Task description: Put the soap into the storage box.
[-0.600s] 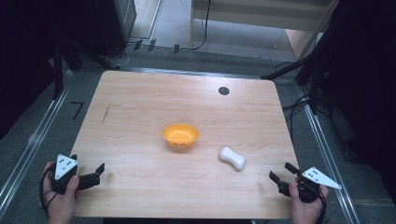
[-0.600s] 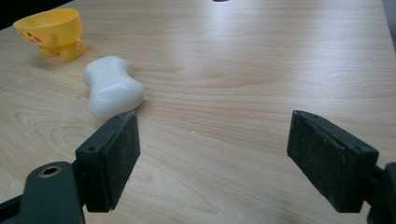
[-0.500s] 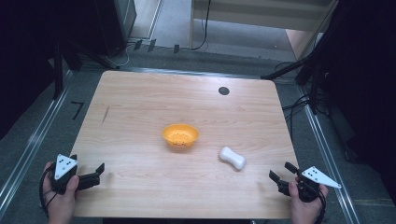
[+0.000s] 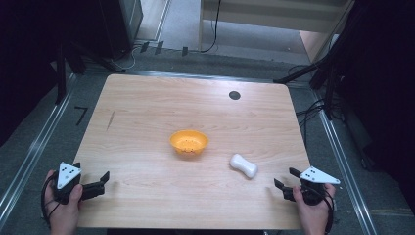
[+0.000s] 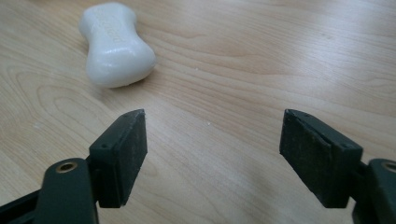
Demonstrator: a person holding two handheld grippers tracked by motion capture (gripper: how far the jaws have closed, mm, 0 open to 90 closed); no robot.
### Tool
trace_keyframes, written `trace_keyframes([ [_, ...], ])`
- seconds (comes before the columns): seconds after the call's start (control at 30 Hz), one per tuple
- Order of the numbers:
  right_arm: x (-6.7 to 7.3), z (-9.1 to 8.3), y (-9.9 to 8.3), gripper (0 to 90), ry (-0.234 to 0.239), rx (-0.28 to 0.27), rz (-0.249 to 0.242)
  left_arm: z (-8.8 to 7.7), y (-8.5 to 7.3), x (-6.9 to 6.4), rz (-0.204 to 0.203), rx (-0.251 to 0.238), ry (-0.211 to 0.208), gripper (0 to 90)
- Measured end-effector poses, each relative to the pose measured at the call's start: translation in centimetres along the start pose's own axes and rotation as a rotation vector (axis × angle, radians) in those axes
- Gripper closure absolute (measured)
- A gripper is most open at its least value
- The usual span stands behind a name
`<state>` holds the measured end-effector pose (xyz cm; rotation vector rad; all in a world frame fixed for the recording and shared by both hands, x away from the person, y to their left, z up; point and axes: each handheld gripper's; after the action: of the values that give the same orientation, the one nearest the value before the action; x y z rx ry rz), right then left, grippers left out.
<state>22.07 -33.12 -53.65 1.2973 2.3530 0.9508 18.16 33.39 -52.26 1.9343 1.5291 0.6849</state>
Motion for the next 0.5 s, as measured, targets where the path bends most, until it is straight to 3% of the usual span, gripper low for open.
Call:
trace_keyframes([
  [0.03,0.0,0.0,0.0,23.7,0.000,0.000,0.000,0.0,0.0,0.0,0.000,0.000,0.000,0.0],
  [0.07,0.1,0.2,0.7,23.8,0.005,0.041,-0.023,0.0,0.0,0.0,-0.001,-0.002,0.002,0.0],
  [0.3,0.6,1.2,2.9,24.1,0.035,0.155,-0.086,-0.1,0.0,0.0,-0.002,-0.002,0.001,0.0],
  [0.5,0.6,1.9,4.2,23.7,0.053,0.205,-0.114,0.0,0.0,0.0,0.000,-0.002,0.004,0.0],
])
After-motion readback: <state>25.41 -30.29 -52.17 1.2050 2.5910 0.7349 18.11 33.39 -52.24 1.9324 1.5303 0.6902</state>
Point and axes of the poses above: each handheld gripper's, and its own axes: z roughly forward along the jaws, y roughly out of its top, x roughly to its left, and after that the axes turned 12 degrees about x, right-handed
